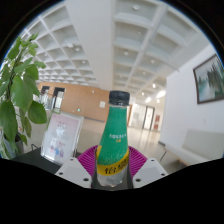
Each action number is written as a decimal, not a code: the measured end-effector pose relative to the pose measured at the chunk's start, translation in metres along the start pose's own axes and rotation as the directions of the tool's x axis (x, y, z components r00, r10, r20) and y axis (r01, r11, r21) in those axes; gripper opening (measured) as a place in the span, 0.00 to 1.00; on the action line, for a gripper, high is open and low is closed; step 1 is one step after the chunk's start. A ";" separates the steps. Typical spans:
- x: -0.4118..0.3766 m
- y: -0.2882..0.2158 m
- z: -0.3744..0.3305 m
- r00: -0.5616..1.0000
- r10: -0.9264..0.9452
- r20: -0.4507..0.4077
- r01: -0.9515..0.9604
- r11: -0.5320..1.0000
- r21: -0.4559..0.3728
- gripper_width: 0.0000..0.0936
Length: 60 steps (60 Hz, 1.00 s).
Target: Pour water
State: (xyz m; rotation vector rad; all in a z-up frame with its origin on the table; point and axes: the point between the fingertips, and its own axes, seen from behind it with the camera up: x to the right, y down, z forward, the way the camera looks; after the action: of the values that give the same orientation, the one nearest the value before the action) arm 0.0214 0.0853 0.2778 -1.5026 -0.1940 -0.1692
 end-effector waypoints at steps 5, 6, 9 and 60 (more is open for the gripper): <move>-0.001 0.056 0.006 0.999 0.046 -0.012 -0.047 0.994 -0.097 0.44; 0.002 0.065 0.004 0.999 0.051 -0.012 -0.052 0.992 -0.119 0.44; -0.008 0.099 0.005 0.998 0.061 -0.007 -0.062 0.985 -0.162 0.44; -0.007 0.160 -0.089 0.990 0.136 -0.049 -0.144 0.915 -0.377 0.91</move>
State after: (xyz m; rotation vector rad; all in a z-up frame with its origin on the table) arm 0.0533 0.0066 0.1152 -1.8947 -0.0339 -0.1116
